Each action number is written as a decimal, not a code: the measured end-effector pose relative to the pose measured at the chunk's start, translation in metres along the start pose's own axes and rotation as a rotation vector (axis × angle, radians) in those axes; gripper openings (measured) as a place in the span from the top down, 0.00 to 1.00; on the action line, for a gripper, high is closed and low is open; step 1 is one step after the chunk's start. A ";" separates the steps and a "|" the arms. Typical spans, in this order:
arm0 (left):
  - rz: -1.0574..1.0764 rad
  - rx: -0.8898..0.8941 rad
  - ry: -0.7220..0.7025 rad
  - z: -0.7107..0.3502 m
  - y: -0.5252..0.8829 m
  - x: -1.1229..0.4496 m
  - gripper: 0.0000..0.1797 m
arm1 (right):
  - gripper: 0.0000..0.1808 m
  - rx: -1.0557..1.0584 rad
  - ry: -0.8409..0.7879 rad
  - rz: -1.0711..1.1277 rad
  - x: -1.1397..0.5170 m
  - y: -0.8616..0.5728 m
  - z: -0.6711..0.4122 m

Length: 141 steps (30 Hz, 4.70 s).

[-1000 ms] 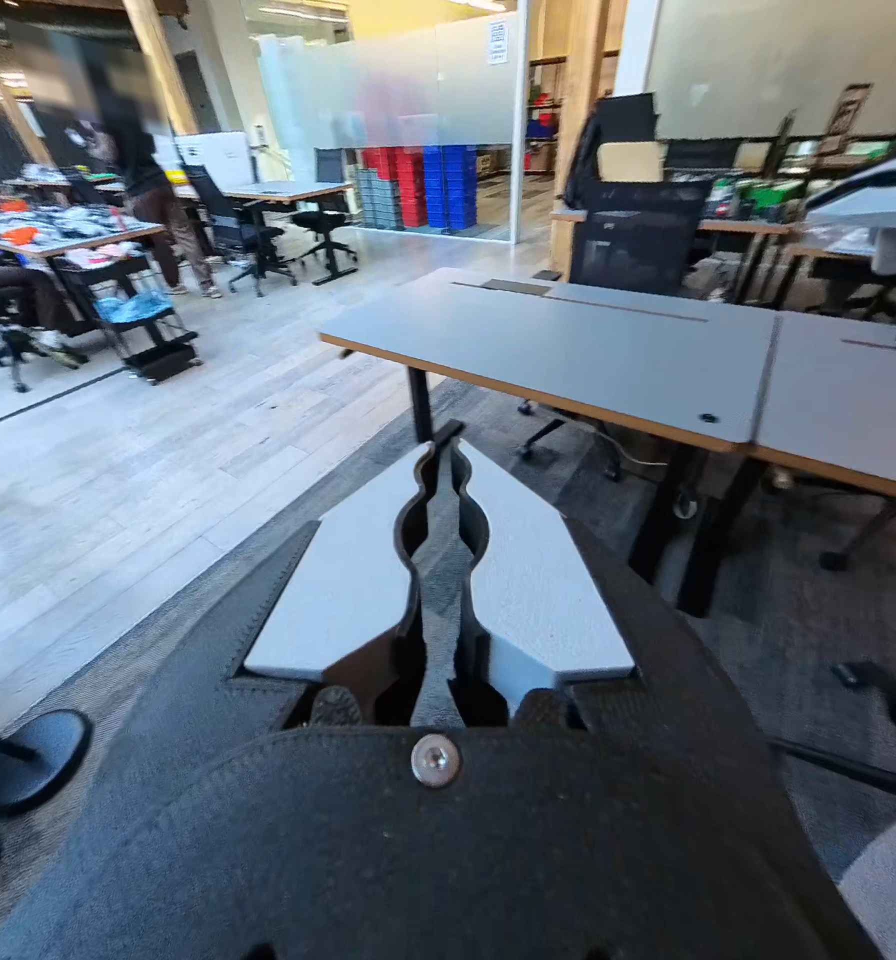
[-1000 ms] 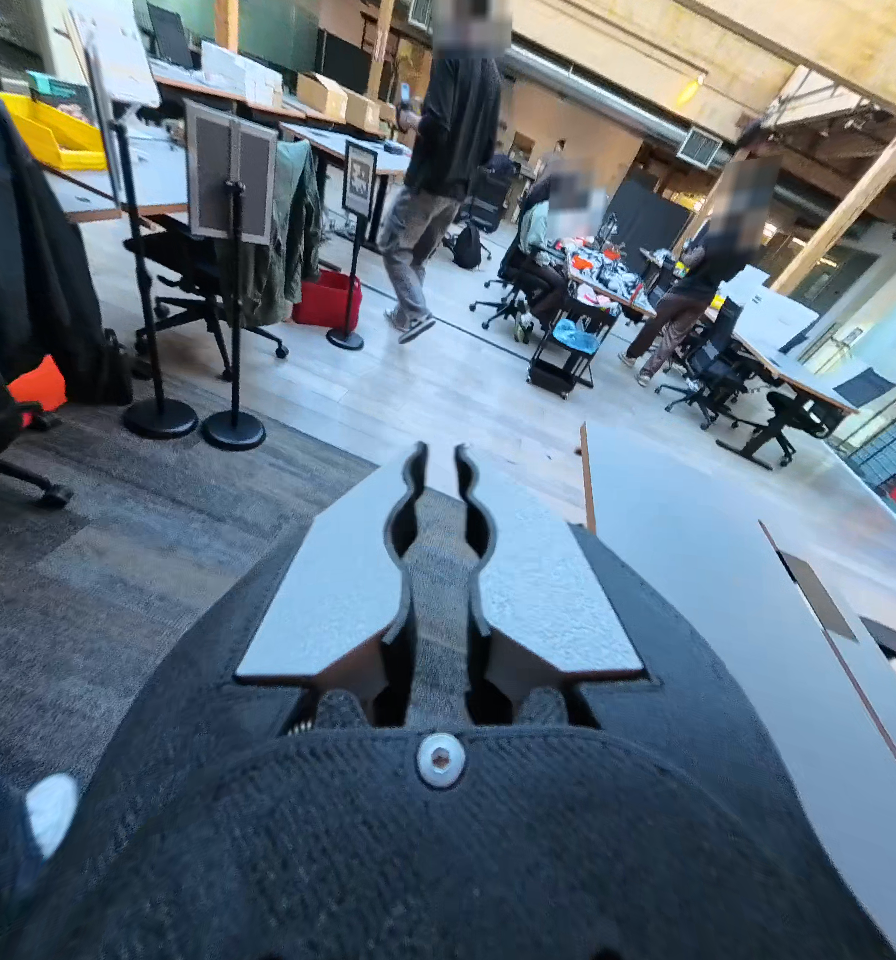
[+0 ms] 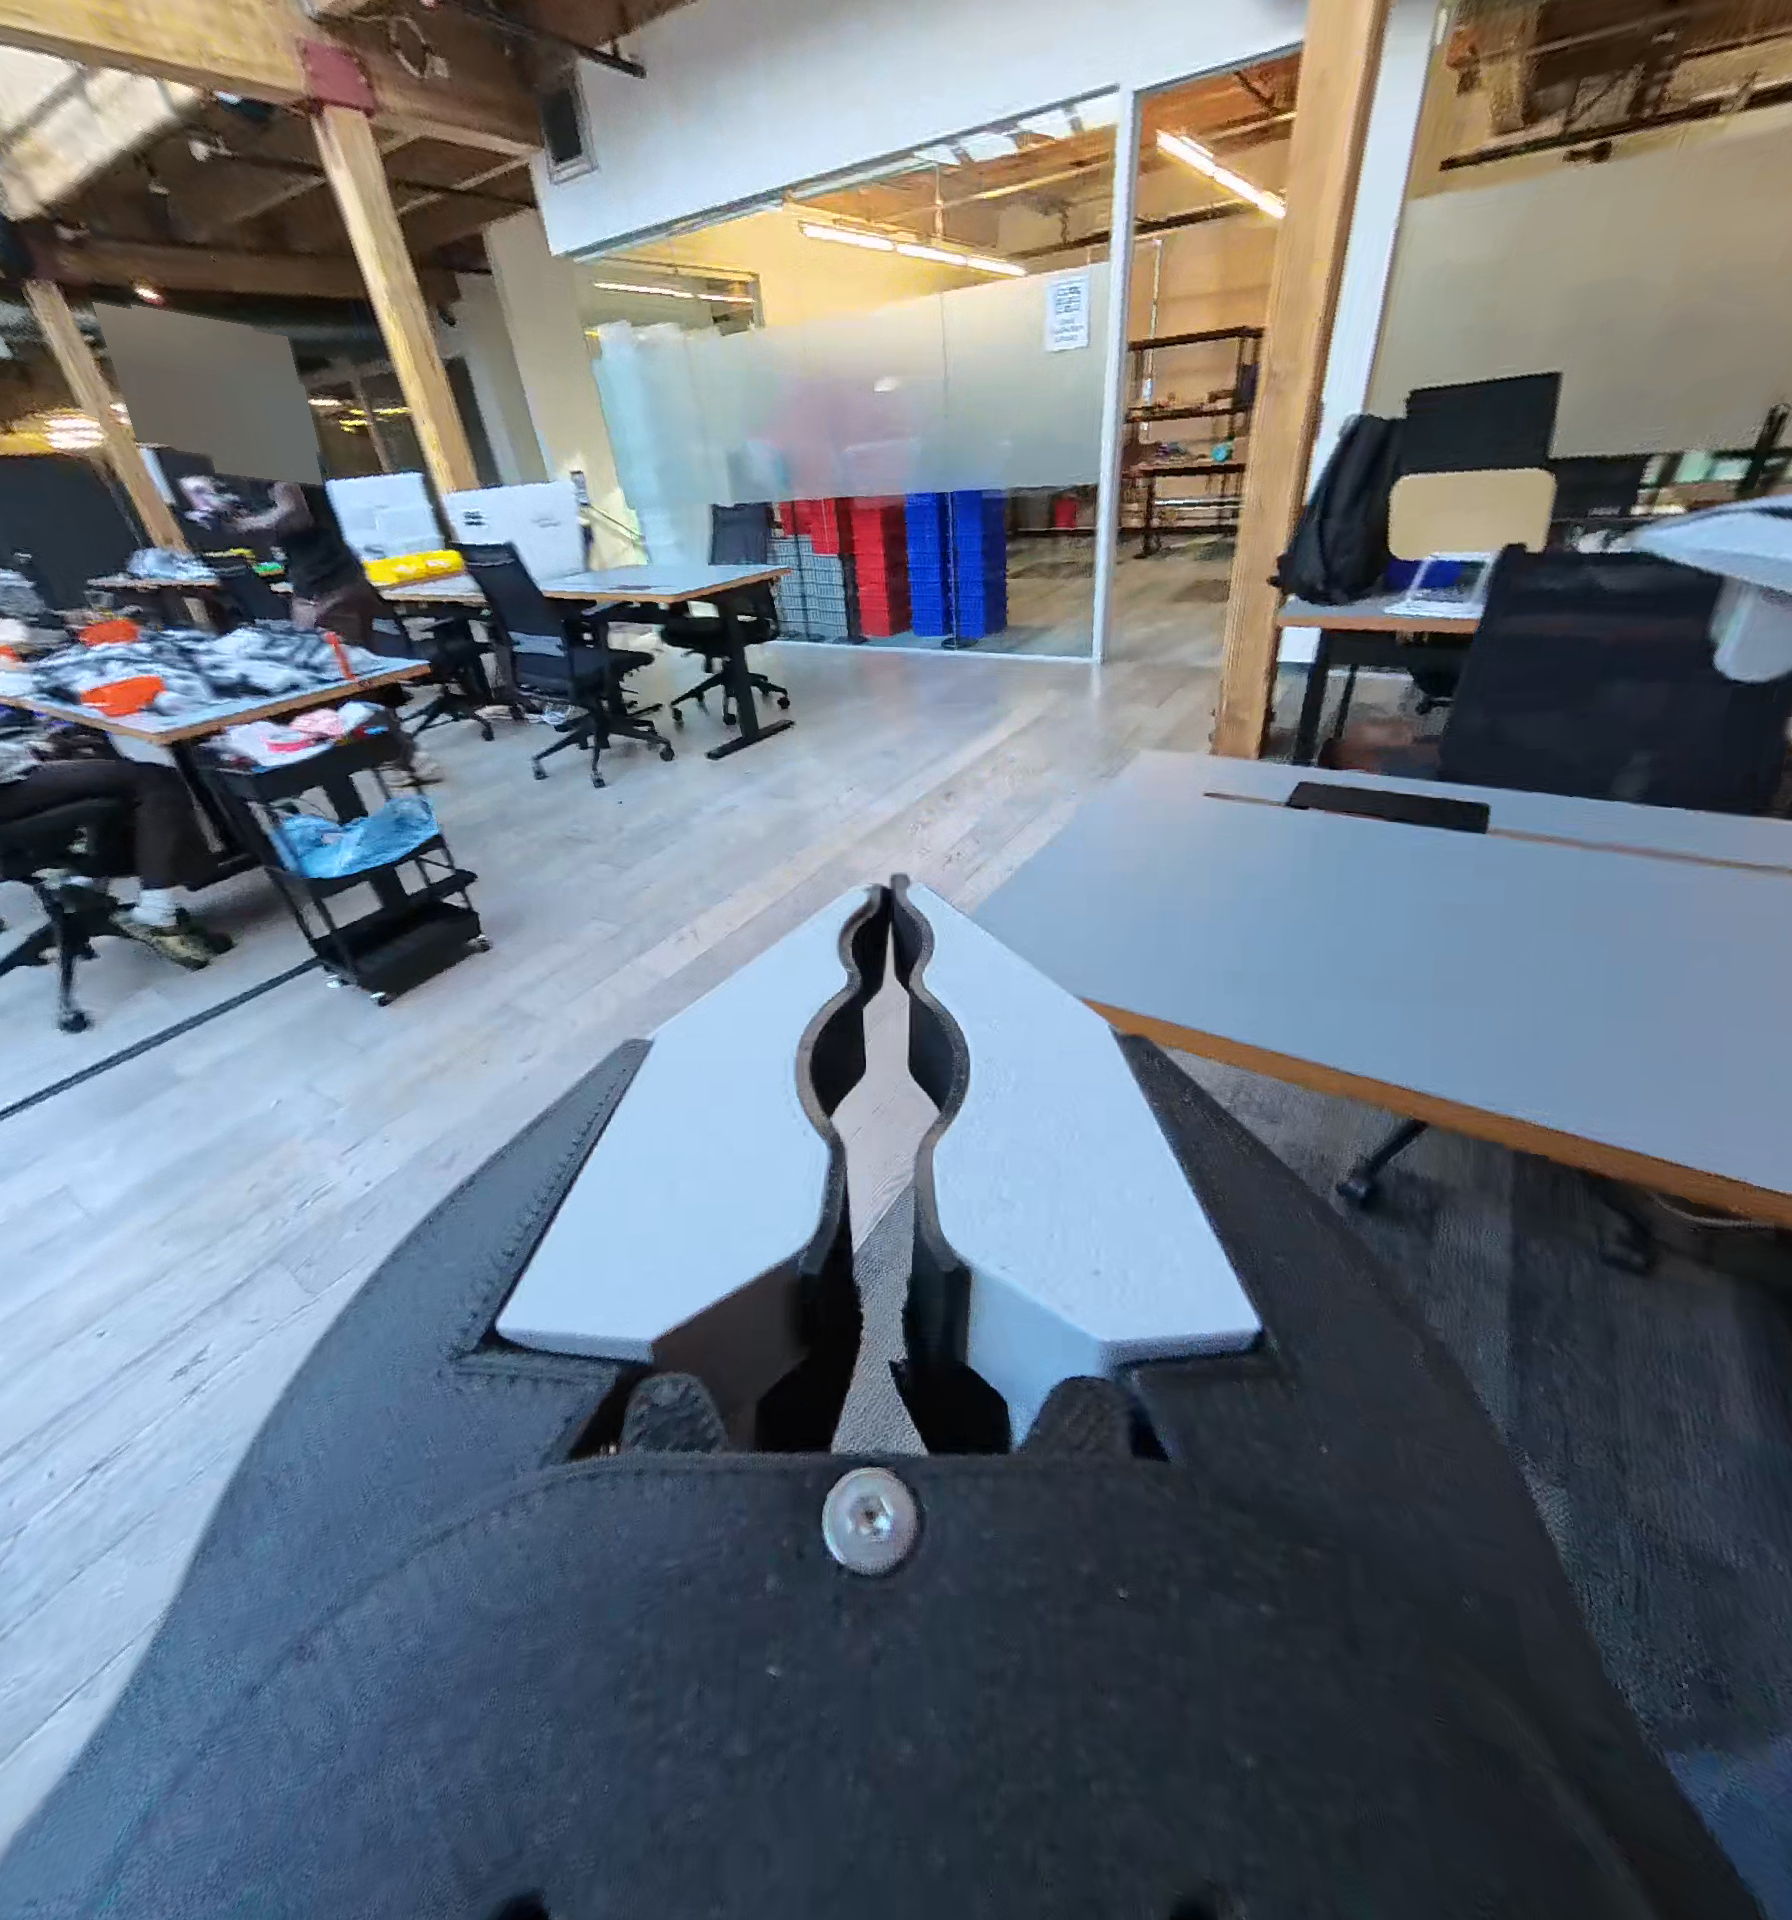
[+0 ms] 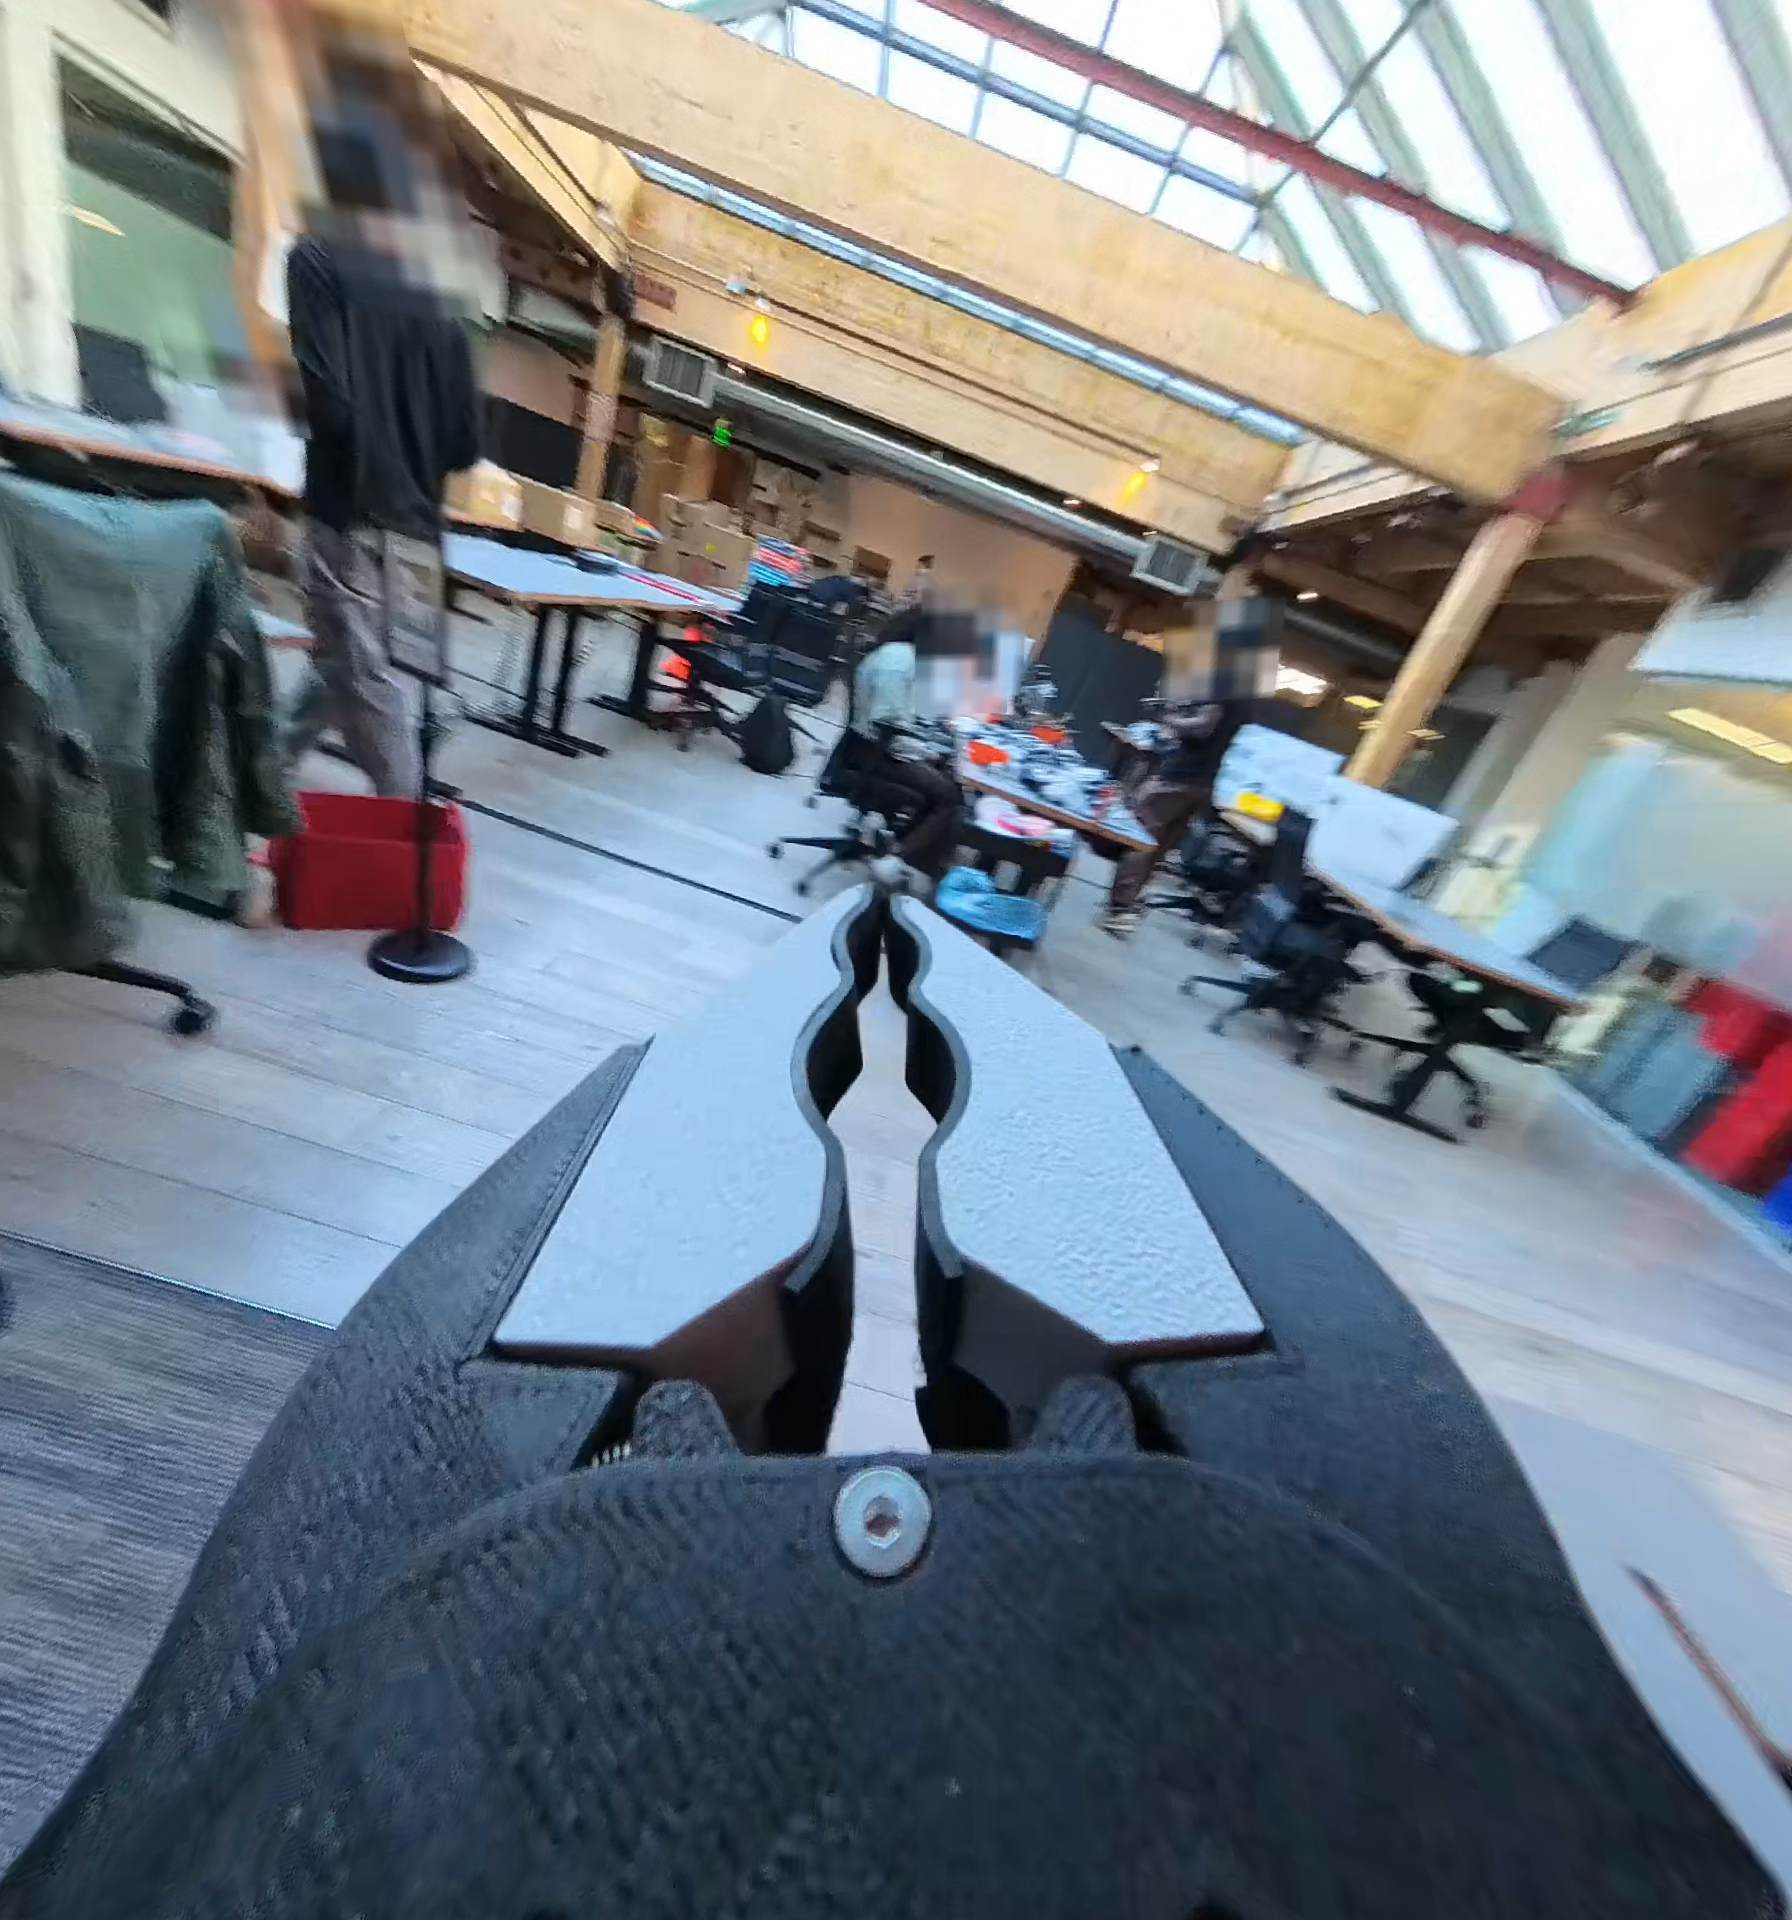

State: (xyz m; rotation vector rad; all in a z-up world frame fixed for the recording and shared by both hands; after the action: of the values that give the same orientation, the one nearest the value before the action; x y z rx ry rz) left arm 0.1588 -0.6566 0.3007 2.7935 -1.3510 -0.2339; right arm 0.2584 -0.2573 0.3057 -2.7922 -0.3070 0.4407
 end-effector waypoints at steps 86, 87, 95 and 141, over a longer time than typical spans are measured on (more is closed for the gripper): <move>0.046 0.125 0.012 0.331 0.895 -1.801 0.77 | 0.67 -0.406 0.079 -0.308 -1.593 -1.004 0.914; 0.031 0.107 0.006 0.332 0.914 -1.811 0.78 | 0.67 -0.407 0.080 -0.300 -1.620 -1.006 0.927; -0.042 0.141 0.046 0.340 1.058 -1.920 0.74 | 0.67 -0.426 0.019 -0.440 -1.839 -1.002 0.987; -0.884 0.021 0.148 0.439 1.451 -2.038 0.82 | 0.54 -0.412 0.059 -0.508 -2.511 -0.795 1.366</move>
State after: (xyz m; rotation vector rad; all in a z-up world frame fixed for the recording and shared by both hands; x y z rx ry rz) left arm -2.2804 0.0500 0.2492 3.1346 -0.0225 -0.0169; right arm -2.6561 0.1989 -0.0123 -2.9401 -1.1736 0.1848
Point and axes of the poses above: each gripper's, where its closed fingertips meet, x back along the fingers, z out of its underside, y = z × x across the jaws, the point moved 6 cm from there along x, back along the fingers, and after that the axes turned 7 degrees about -y, right-handed, at the moved point
